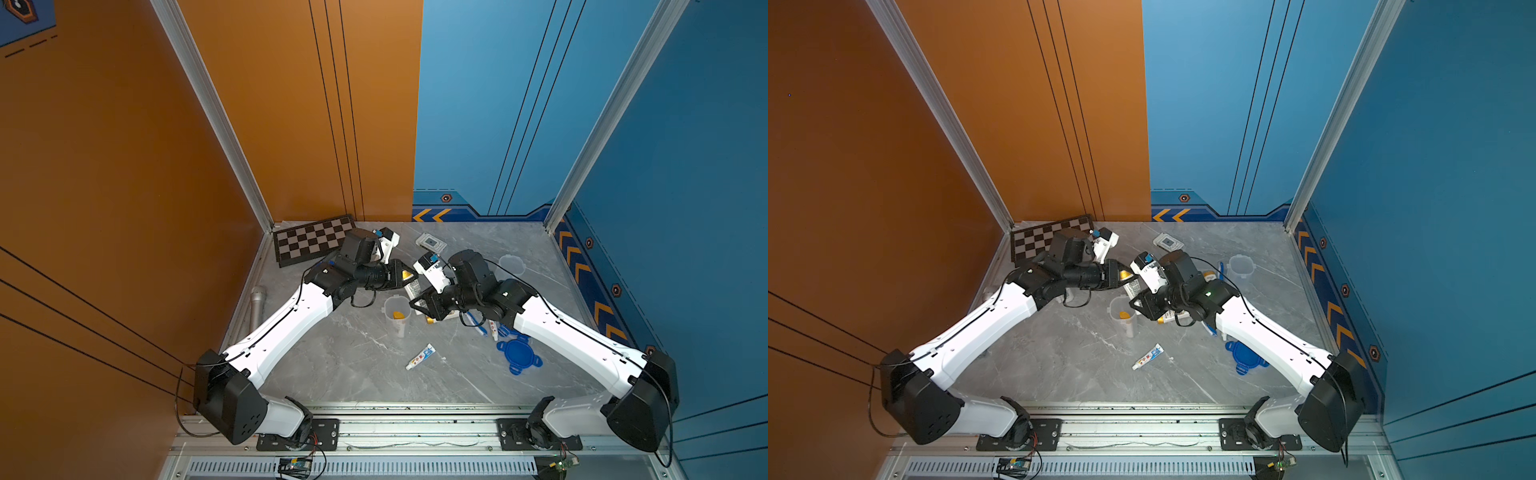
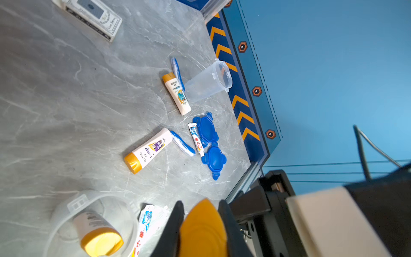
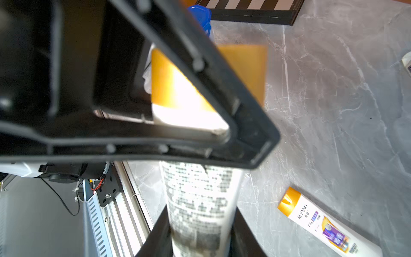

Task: Pack away toiletry kits
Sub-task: Pick up the toiletry item from the center of the board, then place the toiletry item into the container.

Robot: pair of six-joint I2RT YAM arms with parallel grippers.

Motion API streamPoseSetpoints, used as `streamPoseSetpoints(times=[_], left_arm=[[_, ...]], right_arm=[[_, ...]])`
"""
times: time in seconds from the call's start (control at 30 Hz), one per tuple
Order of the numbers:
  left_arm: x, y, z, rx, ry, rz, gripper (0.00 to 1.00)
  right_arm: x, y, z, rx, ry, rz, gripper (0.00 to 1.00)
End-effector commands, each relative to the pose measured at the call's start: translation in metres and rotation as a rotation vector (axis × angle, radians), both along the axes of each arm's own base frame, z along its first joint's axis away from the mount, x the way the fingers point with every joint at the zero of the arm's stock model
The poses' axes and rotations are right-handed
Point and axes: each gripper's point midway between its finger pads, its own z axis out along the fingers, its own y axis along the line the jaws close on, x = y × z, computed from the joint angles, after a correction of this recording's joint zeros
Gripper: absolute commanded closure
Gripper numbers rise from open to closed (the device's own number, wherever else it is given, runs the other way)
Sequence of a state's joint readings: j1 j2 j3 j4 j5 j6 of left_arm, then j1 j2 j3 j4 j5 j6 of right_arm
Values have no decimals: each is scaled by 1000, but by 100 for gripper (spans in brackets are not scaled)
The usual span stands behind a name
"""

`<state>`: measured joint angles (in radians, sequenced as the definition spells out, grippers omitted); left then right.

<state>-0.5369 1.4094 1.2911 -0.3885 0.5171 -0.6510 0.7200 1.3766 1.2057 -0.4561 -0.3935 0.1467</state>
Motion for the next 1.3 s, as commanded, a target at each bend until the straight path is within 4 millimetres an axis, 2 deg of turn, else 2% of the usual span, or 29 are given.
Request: streamPoseSetpoints(times=[0.0,0.07,0.1,0.13,0.2,0.37,0.47,0.57,0.67,0.77,0.93,1.27], left_arm=[[-5,13,-2,15,4,13,98],[-6,20,-2,58,-17,25,100],[-5,25,-1,80,-29,36,100],[-4,29,-1,107,-49,49,100],[0,39,1,164,-93,87,100],[9,63,-3,367,-211,176,100],[11,67,-8,447,-257,191,100],[12,64,-16,493,-271,186,100],[14,59,-22,541,-289,173,100],[16,53,-28,566,-302,163,100],[22,48,-34,608,-343,175,100],[33,37,-40,661,-396,181,100]], right_arm=[[14,3,12,27,-14,-39,65],[17,1,7,13,4,-69,44],[17,-1,6,8,9,-80,36],[26,-13,4,-5,15,-129,32],[32,-34,-7,-57,34,-216,24],[35,-107,-48,-231,164,-463,20],[26,-148,-80,-342,273,-582,21],[16,-174,-109,-425,369,-646,22],[8,-187,-133,-502,423,-666,25],[5,-195,-149,-568,442,-667,26],[13,-207,-168,-672,436,-665,30],[25,-210,-199,-733,473,-651,42]])
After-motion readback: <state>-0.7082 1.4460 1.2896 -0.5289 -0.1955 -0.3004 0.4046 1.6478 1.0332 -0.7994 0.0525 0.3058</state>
